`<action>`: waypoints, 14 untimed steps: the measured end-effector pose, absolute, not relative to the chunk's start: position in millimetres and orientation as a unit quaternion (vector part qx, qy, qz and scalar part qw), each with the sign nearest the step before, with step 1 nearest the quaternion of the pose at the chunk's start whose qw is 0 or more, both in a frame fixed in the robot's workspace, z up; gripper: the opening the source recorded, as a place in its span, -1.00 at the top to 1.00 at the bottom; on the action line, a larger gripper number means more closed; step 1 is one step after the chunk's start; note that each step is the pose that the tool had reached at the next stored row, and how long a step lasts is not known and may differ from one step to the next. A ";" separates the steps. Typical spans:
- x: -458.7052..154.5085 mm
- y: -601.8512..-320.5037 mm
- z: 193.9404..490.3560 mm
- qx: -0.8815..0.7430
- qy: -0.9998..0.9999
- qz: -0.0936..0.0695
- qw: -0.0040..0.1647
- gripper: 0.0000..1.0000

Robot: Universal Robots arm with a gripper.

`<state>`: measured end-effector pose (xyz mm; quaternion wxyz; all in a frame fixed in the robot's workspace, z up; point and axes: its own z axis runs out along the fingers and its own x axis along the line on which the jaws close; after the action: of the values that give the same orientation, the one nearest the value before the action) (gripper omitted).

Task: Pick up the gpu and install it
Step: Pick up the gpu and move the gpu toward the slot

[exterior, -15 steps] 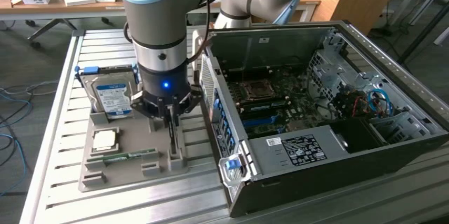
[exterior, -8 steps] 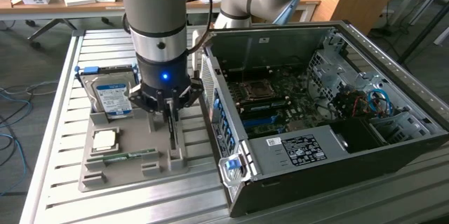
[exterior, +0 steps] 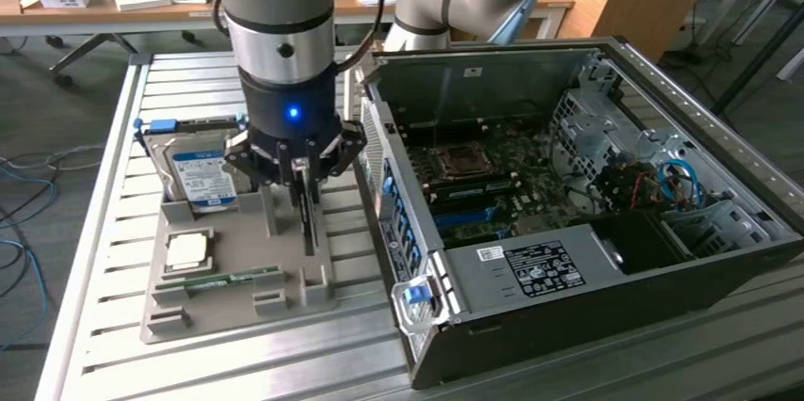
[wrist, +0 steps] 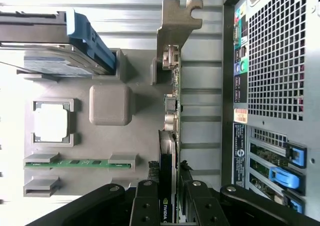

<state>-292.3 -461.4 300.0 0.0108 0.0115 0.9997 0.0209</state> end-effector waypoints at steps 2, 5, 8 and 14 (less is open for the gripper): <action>-292.3 -461.5 306.3 0.011 1.000 0.021 0.011 0.47; -292.3 -461.5 316.6 0.011 1.000 0.021 0.011 0.47; -292.2 -461.4 327.7 0.012 1.000 0.021 0.011 0.47; -291.9 -461.4 347.0 0.011 1.000 0.021 0.011 0.47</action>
<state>-291.9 -461.4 347.0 0.0107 0.0115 0.9997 0.0209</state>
